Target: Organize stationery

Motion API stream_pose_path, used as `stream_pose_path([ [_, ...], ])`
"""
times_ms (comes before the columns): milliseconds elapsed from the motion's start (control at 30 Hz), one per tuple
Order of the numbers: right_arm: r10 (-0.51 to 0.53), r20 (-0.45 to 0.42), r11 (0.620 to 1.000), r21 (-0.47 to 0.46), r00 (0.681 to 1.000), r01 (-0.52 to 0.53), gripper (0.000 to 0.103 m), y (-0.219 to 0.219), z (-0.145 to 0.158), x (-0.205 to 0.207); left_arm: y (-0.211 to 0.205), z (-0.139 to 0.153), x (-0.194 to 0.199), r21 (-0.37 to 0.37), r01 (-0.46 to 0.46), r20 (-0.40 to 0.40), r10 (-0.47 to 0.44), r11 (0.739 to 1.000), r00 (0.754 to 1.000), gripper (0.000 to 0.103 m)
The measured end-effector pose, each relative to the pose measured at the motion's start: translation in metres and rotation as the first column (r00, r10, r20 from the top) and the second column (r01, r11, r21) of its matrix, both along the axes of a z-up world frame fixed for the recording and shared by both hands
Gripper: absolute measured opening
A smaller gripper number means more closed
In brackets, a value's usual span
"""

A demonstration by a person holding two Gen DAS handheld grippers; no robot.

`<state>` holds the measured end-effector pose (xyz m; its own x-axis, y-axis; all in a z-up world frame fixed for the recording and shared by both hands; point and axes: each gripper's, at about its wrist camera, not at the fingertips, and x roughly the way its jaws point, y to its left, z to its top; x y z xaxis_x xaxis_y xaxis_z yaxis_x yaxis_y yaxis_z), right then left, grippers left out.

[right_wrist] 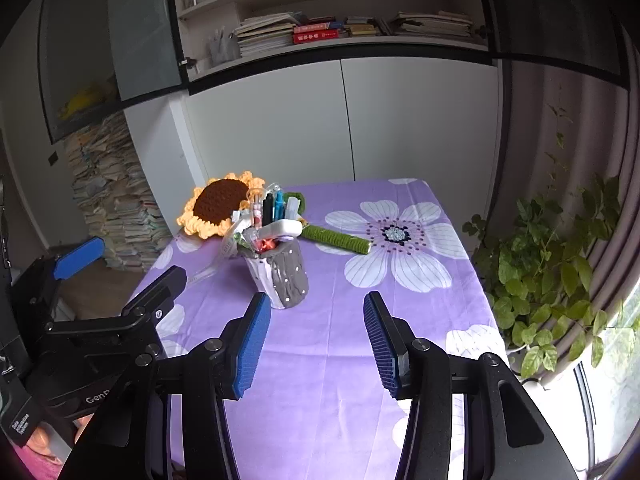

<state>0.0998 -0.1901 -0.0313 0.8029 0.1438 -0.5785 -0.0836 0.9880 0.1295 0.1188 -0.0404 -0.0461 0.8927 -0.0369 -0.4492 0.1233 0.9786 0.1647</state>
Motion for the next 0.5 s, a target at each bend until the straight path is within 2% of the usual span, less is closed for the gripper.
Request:
stream_pose_path([
  [133,0.003,0.041,1.0,-0.03,0.999,-0.002,0.05,0.012,0.012,-0.029,0.012,0.009,-0.025,-0.036,-0.011,0.018,0.012,0.999,1.0,0.102],
  [167,0.004,0.053,0.999,-0.04,0.999,-0.001,0.056,0.015,0.015,-0.035,0.015,0.012,-0.031,-0.046,-0.012,0.023,0.013,0.999,1.0,0.102],
  [200,0.001,0.066,0.999,-0.051,0.998,0.002,0.067,0.018,0.019,-0.042,0.018,0.014,-0.037,-0.055,-0.013,0.028,0.015,0.998,0.999,0.102],
  [233,-0.004,0.084,0.998,-0.061,0.996,0.009,0.07,0.021,0.022,-0.049,0.02,0.017,-0.044,-0.062,-0.015,0.035,0.017,0.998,0.999,0.102],
  [500,-0.027,0.233,0.995,-0.085,0.972,0.048,0.082,0.038,0.052,-0.097,0.036,0.039,-0.09,-0.094,-0.039,0.12,0.051,0.995,0.991,0.102],
])
